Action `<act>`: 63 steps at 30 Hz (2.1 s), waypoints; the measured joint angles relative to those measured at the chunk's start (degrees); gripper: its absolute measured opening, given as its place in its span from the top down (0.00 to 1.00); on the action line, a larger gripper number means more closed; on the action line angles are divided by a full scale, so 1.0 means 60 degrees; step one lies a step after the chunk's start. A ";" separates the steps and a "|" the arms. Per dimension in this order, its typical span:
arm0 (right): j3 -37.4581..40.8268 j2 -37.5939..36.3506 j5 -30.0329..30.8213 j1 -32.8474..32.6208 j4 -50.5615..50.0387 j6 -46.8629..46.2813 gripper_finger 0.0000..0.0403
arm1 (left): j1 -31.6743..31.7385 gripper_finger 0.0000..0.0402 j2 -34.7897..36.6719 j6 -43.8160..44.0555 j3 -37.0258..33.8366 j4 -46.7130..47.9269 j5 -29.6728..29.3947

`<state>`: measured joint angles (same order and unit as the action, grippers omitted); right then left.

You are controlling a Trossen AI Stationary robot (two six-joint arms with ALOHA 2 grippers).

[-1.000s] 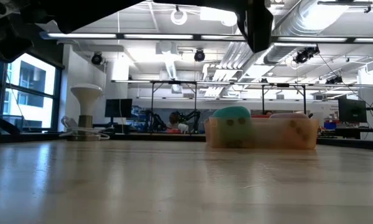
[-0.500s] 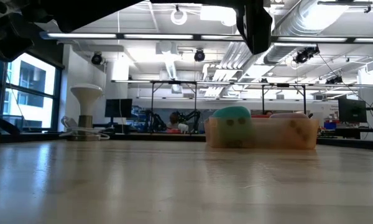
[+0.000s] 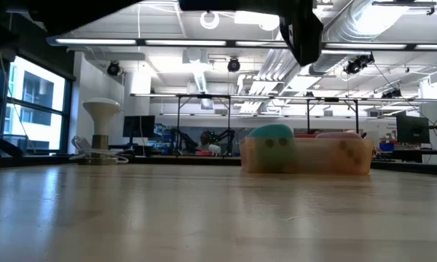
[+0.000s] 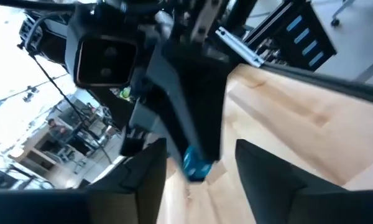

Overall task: Pick & Place Dice
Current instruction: Put the small light blue die into the the orange bin, then return to Home Position

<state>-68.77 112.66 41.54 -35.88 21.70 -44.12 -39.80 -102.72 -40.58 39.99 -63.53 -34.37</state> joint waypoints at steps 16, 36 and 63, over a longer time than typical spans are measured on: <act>-0.0007 -0.2328 0.2097 0.1216 -1.0411 -0.4465 0.90 | -0.1028 0.50 -0.0011 0.3983 0.0004 0.0593 -0.0051; 0.0185 -0.2433 0.0178 0.4888 -1.4030 -0.5442 0.84 | -0.1390 0.50 -0.0011 0.6720 0.0004 0.0597 -0.0073; 0.0182 -0.3096 -0.0583 0.4745 -1.2821 -0.0458 0.46 | -0.0931 0.50 -0.0007 0.8415 -0.0002 0.0977 0.0052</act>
<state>-67.68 94.08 38.04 -7.41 -55.22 -46.87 -45.38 -102.76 9.91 39.98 -57.67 -34.06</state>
